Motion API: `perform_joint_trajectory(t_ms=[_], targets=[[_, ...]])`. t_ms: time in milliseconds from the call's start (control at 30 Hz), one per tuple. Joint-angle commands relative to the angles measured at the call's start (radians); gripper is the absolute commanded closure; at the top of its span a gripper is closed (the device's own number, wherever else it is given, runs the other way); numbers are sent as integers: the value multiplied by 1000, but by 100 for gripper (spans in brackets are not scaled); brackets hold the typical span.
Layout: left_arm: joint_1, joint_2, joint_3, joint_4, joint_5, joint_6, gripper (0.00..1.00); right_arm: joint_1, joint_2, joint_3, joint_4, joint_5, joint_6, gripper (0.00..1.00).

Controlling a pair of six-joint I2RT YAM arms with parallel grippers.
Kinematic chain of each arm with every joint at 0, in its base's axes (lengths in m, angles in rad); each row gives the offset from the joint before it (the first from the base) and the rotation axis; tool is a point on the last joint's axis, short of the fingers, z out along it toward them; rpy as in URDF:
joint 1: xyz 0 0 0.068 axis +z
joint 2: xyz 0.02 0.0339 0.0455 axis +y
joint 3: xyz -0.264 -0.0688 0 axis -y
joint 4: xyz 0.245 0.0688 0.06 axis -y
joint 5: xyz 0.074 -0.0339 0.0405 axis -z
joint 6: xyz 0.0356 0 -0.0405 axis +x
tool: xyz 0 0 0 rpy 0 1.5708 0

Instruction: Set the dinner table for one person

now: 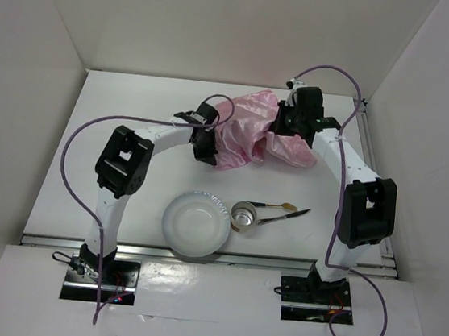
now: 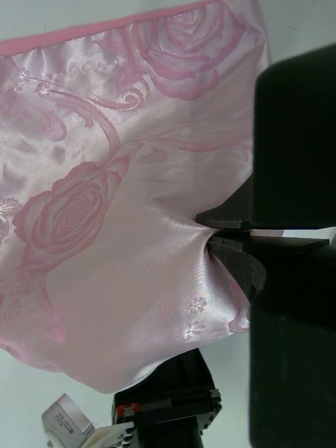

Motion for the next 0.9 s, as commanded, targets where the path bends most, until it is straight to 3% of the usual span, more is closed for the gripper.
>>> perform_joint_trajectory(t_ms=[0,400,533,567,633,667,700,733,867], targets=[[14,45,72,-15,-22,-16,100,-8,-59,34,-14,-10,9,100],[253,-114,209,-97,-65,88,100,-17,-68,28,-35,-21,0,100],[208,-189,201,-124,10,141,100,-17,-68,28,-35,-44,0,100],[185,-212,152,-104,74,141,95,-17,-68,28,-35,-44,9,100],[124,-263,71,29,176,122,75,-17,-68,38,-35,-44,9,100],[108,-315,-39,101,223,89,67,-17,-68,48,-35,-57,9,100],[91,-335,-85,243,322,79,51,-26,-68,48,-44,-57,9,100],[59,-349,-147,300,351,79,44,-27,-57,58,-44,-68,18,100],[-53,-309,-97,327,352,168,35,-36,-36,110,-103,-105,18,100]])
